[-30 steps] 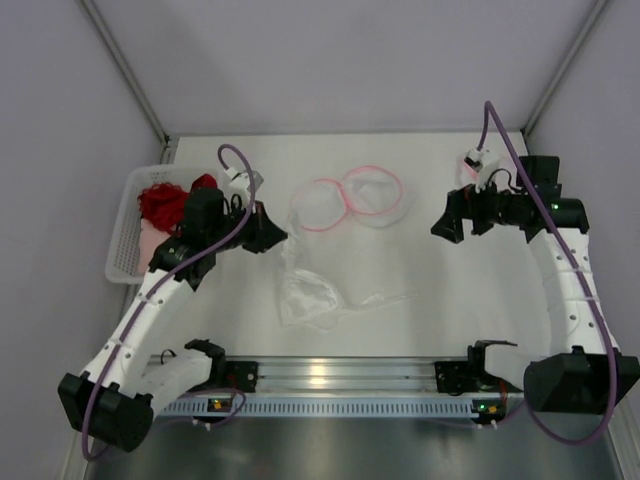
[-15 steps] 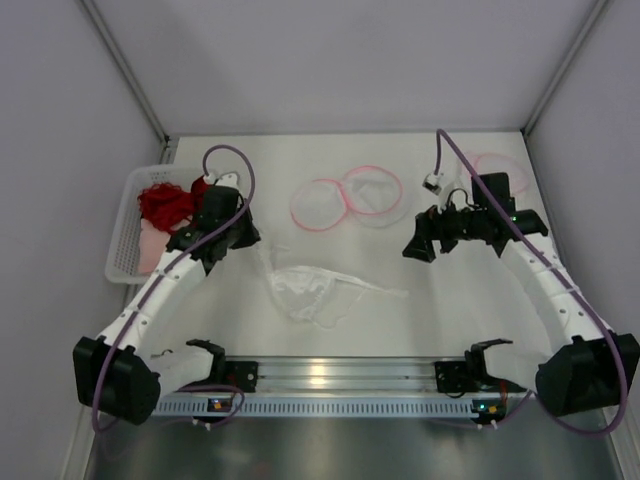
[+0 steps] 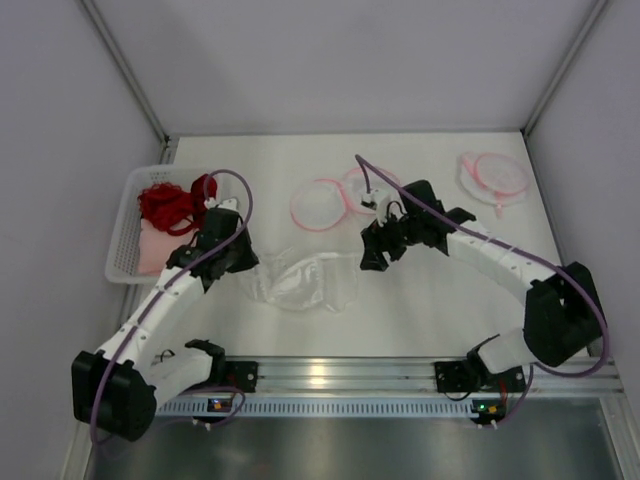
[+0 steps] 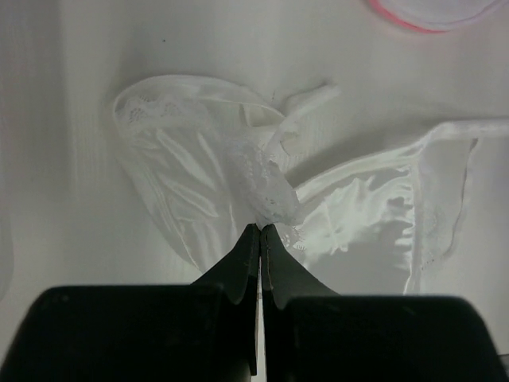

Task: Place the bra in the laundry bag and zip it closed
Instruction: Place the bra at the center of the board, then adjust the bra at the center of the board.

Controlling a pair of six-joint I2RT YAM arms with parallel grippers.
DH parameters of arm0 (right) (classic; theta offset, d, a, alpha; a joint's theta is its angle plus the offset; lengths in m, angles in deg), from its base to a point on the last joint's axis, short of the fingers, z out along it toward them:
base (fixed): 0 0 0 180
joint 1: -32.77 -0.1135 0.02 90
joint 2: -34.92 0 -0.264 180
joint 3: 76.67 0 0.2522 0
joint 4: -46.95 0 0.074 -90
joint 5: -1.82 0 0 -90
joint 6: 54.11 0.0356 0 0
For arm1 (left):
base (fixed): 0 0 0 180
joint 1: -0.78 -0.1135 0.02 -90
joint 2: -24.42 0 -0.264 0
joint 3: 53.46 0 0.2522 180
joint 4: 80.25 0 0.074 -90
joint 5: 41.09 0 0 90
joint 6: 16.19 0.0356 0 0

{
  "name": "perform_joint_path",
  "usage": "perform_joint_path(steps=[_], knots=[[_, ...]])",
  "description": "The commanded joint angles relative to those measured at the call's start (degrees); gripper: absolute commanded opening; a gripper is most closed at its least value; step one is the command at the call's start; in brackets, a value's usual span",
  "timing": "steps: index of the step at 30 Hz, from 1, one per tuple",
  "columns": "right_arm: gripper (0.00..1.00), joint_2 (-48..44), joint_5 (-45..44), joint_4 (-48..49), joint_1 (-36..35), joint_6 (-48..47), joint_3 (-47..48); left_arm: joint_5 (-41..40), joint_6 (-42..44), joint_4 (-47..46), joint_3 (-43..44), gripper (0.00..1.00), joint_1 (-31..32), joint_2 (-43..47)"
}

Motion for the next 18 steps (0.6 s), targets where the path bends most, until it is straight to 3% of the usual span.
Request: perform_joint_path(steps=[1, 7, 14, 18], knots=[[0.72, 4.7, -2.8, 6.9, -4.7, 1.2, 5.0, 7.6, 1.9, -1.4, -1.3, 0.00, 0.0, 4.8], [0.71, 10.9, 2.9, 8.6, -6.0, 5.4, 8.8, 28.9, 6.6, -20.7, -9.3, 0.00, 0.0, 20.3], [0.79, 5.6, 9.6, 17.1, -5.9, 12.5, 6.3, 44.7, 6.6, -25.4, -12.8, 0.00, 0.0, 24.2], [0.75, 10.4, 4.1, 14.3, -6.2, 10.8, 10.3, 36.0, 4.5, -21.3, -14.3, 0.00, -0.1, 24.5]])
